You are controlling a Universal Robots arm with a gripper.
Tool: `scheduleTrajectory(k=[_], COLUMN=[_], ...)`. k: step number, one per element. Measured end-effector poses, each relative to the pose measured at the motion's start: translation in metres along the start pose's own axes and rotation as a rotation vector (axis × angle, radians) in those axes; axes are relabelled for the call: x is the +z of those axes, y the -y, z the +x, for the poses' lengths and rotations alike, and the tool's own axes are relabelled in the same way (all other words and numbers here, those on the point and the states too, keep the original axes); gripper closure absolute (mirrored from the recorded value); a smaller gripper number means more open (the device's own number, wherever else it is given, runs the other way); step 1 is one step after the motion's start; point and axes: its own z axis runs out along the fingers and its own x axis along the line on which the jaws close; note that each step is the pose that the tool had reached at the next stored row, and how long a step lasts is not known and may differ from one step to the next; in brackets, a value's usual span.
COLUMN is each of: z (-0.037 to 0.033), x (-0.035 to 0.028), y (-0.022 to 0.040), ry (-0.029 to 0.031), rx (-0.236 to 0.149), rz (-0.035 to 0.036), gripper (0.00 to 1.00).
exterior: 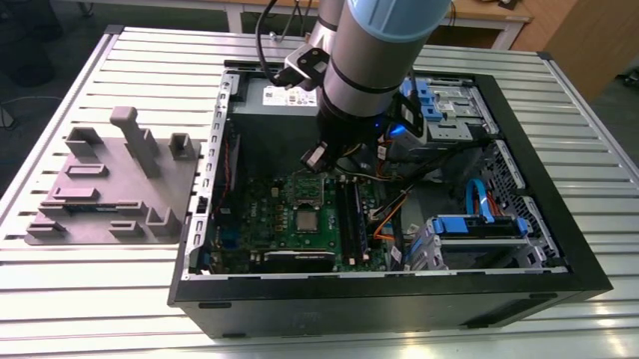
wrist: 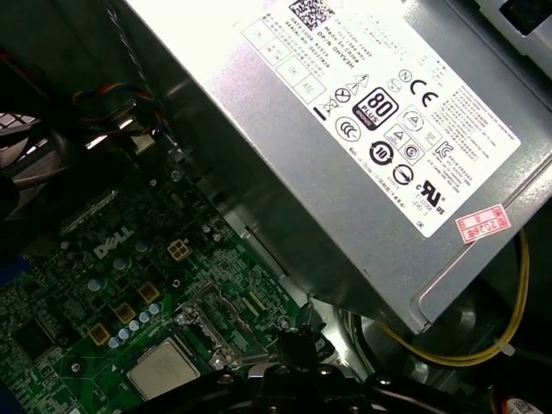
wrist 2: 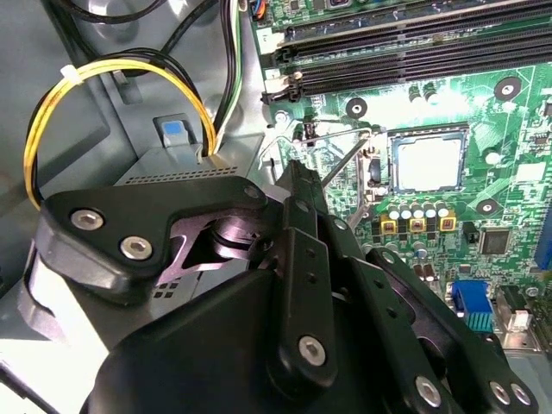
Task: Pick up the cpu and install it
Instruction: 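Close the cpu cover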
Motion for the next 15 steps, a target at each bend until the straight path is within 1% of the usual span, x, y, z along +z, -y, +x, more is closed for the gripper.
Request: scheduleTrajectory(k=[2,5,8,13,15], z=[0.0007,0.0023,0.0038,0.0059,0.0072], x=[-0.0001,-0.0006,-0.0009,-0.0015,-0.0018], y=[0.0006,0.0020,0.0033,0.0049,0.0059], ry=[-0.0031,-0.0101,-0.0155,-0.0214,-0.0220], rx=[0.000,-0.001,-0.003,-0.003,-0.003], rz=[0.0028,0.0086,0.0130,0.0179,0.0186], gripper=[0.90,0.90,0.90,0.90,0.90])
